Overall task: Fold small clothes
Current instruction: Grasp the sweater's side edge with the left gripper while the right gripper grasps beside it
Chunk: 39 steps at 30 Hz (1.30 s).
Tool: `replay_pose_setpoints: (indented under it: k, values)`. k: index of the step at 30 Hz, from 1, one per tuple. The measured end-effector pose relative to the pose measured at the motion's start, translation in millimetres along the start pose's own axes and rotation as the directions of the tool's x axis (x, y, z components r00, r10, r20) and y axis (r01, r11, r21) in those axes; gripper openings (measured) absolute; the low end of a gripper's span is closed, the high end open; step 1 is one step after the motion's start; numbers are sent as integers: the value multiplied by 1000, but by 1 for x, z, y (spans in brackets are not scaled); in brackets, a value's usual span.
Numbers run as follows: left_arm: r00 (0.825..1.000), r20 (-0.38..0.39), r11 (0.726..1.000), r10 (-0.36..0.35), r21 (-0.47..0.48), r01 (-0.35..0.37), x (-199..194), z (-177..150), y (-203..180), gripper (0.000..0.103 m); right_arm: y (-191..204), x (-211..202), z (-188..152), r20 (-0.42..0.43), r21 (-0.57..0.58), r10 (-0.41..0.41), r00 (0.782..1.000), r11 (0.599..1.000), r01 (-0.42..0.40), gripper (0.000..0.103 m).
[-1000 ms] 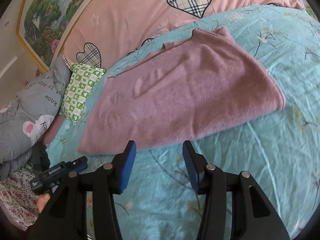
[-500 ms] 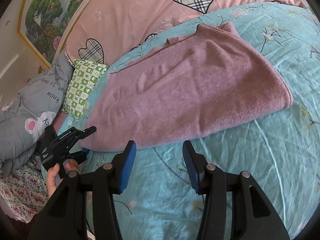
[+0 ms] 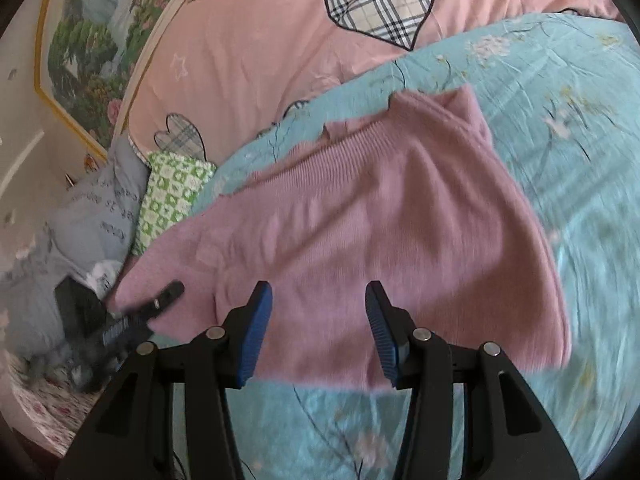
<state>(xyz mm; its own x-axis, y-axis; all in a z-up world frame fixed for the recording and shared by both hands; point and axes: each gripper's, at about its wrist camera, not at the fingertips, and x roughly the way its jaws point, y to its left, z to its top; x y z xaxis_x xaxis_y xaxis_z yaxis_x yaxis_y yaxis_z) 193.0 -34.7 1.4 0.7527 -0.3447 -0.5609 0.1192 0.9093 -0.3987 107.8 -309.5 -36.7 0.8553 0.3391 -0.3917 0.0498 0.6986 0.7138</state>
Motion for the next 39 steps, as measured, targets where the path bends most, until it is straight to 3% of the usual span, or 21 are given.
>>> replay_pose_setpoints:
  k: [4,6,8,12,18,22,23,24,26,30,34,39]
  values:
    - [997,-79,989,19,151,-6,41,-18,-47,9,-2,13,37,-34,6,70,997,998,-70,56]
    - [992,-125,981,36,192,-11,63,-30,-57,9,-6,26,51,-54,34,127,990,992,-125,73]
    - [989,-141,980,35,201,-6,69,-37,-59,9,-9,46,61,-95,53,150,984,988,-146,79]
    - [991,-135,983,6,184,19,63,-38,-49,9,-5,84,72,-179,38,153,972,988,-149,79]
    - [989,-147,990,-34,130,53,64,-32,-38,8,23,156,88,-302,7,229,925,971,-238,79]
    - [987,-151,990,-45,126,65,64,-31,-35,8,43,202,94,-378,-12,227,898,968,-250,79]
    - [987,-153,990,-47,124,66,65,-31,-33,8,47,209,95,-383,-17,230,895,967,-256,73]
    - [987,-154,990,-48,121,67,66,-31,-32,8,49,213,96,-387,-19,233,892,965,-260,43]
    - [986,-155,990,-55,119,74,63,-30,-33,7,52,219,96,-405,8,247,880,964,-267,17]
    - [984,-148,984,-98,133,118,51,-25,-47,7,60,185,102,-344,-22,285,894,950,-312,15]
    - [967,-139,961,-212,148,232,45,-16,-87,7,55,121,122,-241,-79,296,924,943,-323,15]
    - [938,-217,933,-270,181,310,78,-35,-136,7,2,52,132,-115,-78,213,970,972,-223,15]
